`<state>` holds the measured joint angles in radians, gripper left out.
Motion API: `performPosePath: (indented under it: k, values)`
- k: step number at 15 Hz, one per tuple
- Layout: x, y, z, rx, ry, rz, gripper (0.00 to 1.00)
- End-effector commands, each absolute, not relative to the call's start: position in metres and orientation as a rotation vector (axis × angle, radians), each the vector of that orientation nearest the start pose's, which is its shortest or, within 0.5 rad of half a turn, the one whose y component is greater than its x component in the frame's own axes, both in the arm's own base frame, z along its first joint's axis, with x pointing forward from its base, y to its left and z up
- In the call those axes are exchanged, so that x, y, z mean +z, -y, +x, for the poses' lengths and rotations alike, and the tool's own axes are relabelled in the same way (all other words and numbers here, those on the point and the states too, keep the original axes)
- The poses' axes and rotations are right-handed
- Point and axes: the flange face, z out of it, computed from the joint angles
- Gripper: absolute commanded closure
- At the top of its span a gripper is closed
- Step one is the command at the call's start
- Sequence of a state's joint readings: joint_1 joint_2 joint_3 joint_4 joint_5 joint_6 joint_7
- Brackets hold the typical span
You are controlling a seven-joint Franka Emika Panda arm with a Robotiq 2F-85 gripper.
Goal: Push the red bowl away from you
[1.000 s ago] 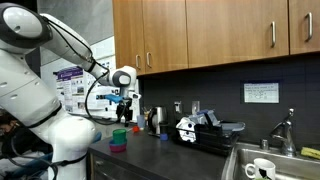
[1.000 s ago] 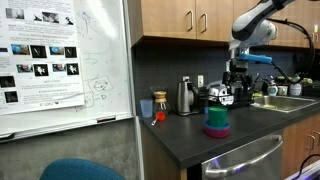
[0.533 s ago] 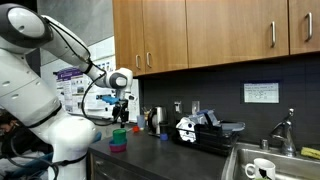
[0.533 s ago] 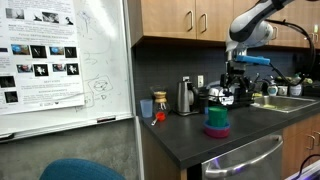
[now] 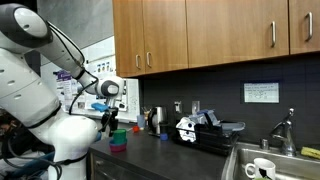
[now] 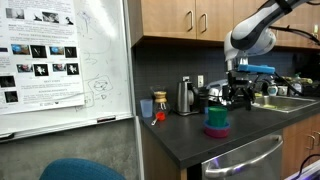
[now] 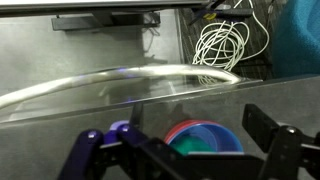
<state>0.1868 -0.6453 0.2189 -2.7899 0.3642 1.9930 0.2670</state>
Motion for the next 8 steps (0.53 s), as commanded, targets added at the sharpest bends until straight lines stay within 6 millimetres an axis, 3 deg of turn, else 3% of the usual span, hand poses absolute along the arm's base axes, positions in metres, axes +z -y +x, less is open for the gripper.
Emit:
performPosePath:
  k: [1,8]
  values:
    - [0.37,-0.158,0.281,0.29,-0.117,-3.006,0.0]
    - [0.345,-0.18,0.284,0.264,-0.007,-3.038,0.0]
